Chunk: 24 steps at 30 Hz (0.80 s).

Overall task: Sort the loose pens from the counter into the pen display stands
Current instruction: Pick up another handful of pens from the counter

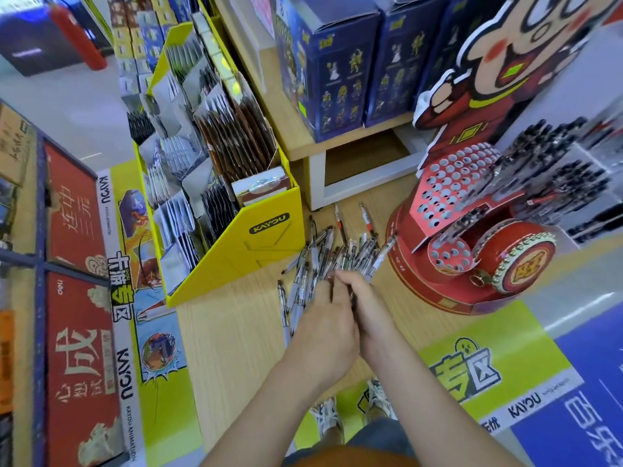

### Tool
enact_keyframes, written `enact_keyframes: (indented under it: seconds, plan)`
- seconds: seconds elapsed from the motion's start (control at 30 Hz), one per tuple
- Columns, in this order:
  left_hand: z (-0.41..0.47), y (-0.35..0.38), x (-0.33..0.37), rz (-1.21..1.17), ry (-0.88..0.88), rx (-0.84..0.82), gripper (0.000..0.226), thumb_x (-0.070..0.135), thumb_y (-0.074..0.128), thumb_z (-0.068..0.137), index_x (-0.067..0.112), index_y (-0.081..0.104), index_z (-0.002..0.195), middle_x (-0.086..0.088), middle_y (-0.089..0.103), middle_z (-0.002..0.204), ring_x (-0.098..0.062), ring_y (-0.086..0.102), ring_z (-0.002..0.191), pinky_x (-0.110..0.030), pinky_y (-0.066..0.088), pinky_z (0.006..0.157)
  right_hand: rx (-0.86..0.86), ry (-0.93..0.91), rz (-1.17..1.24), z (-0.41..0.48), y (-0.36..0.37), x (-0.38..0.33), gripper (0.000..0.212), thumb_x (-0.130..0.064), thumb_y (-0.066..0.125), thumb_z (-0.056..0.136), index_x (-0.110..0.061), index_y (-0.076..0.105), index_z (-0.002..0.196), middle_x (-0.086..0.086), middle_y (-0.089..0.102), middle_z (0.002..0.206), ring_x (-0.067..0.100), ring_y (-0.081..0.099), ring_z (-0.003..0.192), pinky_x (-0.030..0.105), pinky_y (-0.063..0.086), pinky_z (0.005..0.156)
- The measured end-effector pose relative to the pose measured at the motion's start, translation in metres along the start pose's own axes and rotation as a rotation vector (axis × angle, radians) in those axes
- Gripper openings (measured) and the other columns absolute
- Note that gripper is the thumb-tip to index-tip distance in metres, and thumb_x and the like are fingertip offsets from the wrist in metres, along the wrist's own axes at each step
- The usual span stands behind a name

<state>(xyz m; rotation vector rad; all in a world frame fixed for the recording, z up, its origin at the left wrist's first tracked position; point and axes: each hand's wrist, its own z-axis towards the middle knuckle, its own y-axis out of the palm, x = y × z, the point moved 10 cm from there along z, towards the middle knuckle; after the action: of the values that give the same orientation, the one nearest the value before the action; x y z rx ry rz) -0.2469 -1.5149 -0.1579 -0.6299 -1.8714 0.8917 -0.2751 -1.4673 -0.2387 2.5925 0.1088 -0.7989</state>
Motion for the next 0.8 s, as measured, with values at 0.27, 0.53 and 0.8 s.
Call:
enact_keyframes:
  seconds: [0.27,0.53,0.8]
  plan:
    - [-0.042,-0.011,-0.012,0.045,0.0,0.057,0.061,0.027,0.035,0.101,0.022,0.003,0.153,-0.005,0.045,0.135,-0.024,0.056,0.105,-0.031,0.045,0.079,0.009,-0.114,0.107,0.003,0.001,-0.041,0.014,-0.013,0.064,0.088,-0.004,0.058,0.081,0.006,0.061,0.063,0.02,0.063,0.059,0.031,0.051,0.055]
    - [-0.04,-0.054,-0.052,-0.976,-0.213,0.115,0.028,0.01,0.039,0.102,0.018,0.054,0.123,-0.002,0.064,0.075,-0.013,0.055,0.065,-0.021,0.046,0.058,-0.125,-0.181,-0.094,-0.018,0.006,-0.065,0.011,-0.009,0.069,0.087,-0.003,0.06,0.084,0.009,0.055,0.067,0.02,0.056,0.059,0.028,0.049,0.05]
    - [-0.016,-0.065,-0.033,-1.692,-0.243,0.288,0.018,-0.001,0.043,0.098,0.004,0.045,0.115,-0.017,0.071,0.087,-0.028,0.071,0.082,-0.034,0.059,0.07,-0.31,-0.239,-0.302,-0.071,0.027,-0.063,0.012,-0.02,0.074,0.073,-0.022,0.074,0.085,0.01,0.066,0.081,0.022,0.059,0.069,0.03,0.045,0.05]
